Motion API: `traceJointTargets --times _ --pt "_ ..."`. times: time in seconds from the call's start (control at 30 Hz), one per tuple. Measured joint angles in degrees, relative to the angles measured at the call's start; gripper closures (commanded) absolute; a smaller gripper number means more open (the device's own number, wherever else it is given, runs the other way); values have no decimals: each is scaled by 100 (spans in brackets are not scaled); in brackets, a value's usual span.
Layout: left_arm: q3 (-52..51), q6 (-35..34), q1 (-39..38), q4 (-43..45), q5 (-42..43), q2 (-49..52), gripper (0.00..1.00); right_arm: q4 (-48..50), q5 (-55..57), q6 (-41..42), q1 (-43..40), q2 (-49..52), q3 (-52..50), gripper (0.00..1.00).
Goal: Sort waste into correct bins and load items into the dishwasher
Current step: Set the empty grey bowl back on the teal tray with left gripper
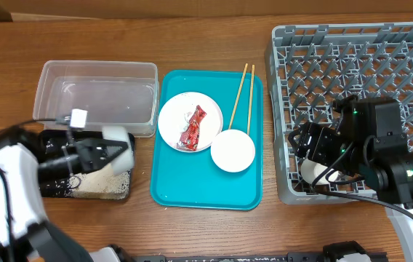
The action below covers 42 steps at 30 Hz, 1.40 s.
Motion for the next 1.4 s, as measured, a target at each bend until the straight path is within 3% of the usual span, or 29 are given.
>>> traceJointTargets --times 0.2,0.33,0.47,0.57,0.77,0.87,0.93,1.0,1.2,1.4 --pt "17 -2756 -2135 1364 -2197 -1012 96 11 -2 2 0 0 0 16" --pt "0 -4540 -4048 1947 -4063 -1204 96 13 -2 2 2 0 0 16" --pt "-205 -5904 -5589 2404 -5510 -1012 96 4 -2 4 0 0 0 16" --pt "-367 -6546 -6273 2673 -6164 -643 96 -20 -2 -2 0 0 0 16" --pt "-391 -7193 -6881 3010 -6798 273 87 -70 -2 -13 0 0 0 12" --pt "-393 -7337 -6891 2981 -6887 455 71 -96 -2 -15 0 0 0 10" --pt "-339 -7399 -6876 2802 -6922 455 46 -98 -2 -33 0 0 0 10" --pt "-153 -7425 -6843 2717 -6937 455 41 -98 0 -50 0 0 0 9" --pt "796 -7104 -6738 2940 -7005 446 35 -96 0 -76 0 0 0 9" --pt "896 -6795 -6732 3200 -7252 437 32 -90 -2 -98 0 0 0 9"
